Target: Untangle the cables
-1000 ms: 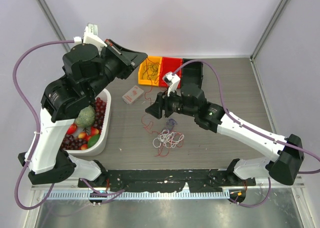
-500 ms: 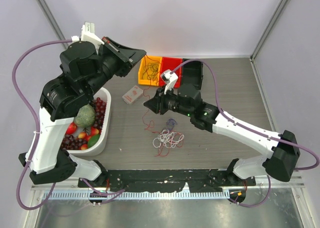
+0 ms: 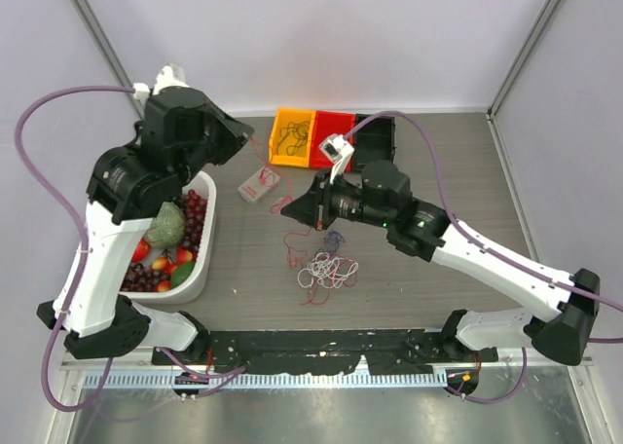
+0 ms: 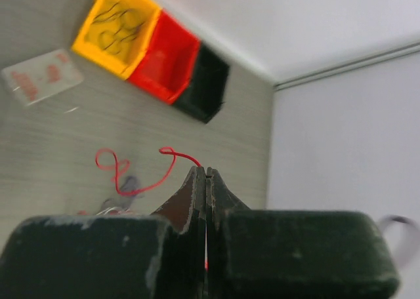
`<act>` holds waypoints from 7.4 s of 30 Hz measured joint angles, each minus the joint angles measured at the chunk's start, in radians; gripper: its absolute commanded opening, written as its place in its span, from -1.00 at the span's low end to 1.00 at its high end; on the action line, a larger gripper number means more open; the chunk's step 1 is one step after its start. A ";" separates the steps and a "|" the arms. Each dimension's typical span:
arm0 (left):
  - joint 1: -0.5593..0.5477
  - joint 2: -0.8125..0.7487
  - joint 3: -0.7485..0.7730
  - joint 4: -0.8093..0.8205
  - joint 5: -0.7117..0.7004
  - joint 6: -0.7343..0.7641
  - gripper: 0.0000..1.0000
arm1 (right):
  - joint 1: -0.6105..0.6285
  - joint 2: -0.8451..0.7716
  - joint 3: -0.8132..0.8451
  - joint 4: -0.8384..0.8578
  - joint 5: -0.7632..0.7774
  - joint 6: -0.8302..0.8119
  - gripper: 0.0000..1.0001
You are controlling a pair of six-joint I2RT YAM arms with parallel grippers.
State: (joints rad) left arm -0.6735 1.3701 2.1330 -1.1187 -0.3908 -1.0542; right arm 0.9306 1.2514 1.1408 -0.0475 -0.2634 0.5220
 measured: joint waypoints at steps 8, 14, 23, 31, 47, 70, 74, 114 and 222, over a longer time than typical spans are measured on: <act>0.034 -0.028 -0.320 -0.014 0.060 0.033 -1.00 | -0.013 -0.041 0.245 -0.060 -0.001 0.027 -0.99; 0.039 -0.050 -0.370 0.012 0.097 0.039 -1.00 | -0.031 -0.025 0.338 -0.073 -0.009 0.053 -0.99; 0.068 -0.110 -0.496 0.106 0.251 0.047 -0.49 | -0.086 0.058 0.463 -0.092 0.036 0.064 -0.99; 0.117 -0.193 -0.527 0.111 0.267 0.092 0.52 | -0.187 0.117 0.539 -0.113 0.075 0.085 -0.99; 0.132 -0.417 -0.595 0.059 0.299 0.286 0.70 | -0.344 0.357 0.721 -0.117 0.245 0.081 -0.99; 0.132 -0.341 -0.313 -0.140 0.358 0.572 0.78 | -0.444 0.763 0.877 -0.058 0.444 -0.029 -0.99; 0.132 -0.314 -0.288 -0.169 0.350 0.621 0.81 | -0.462 0.826 0.911 -0.050 0.448 -0.031 -0.99; 0.132 -0.262 -0.286 -0.177 0.331 0.690 0.85 | -0.512 0.930 1.128 -0.097 0.391 -0.080 -0.99; 0.132 -0.204 -0.257 -0.181 0.323 0.674 0.87 | -0.470 0.974 0.660 -0.060 0.422 0.163 -0.99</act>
State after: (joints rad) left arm -0.5411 1.1660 1.8755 -1.2995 -0.0673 -0.3801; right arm 0.4606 2.2253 1.8008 -0.1078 0.1581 0.6846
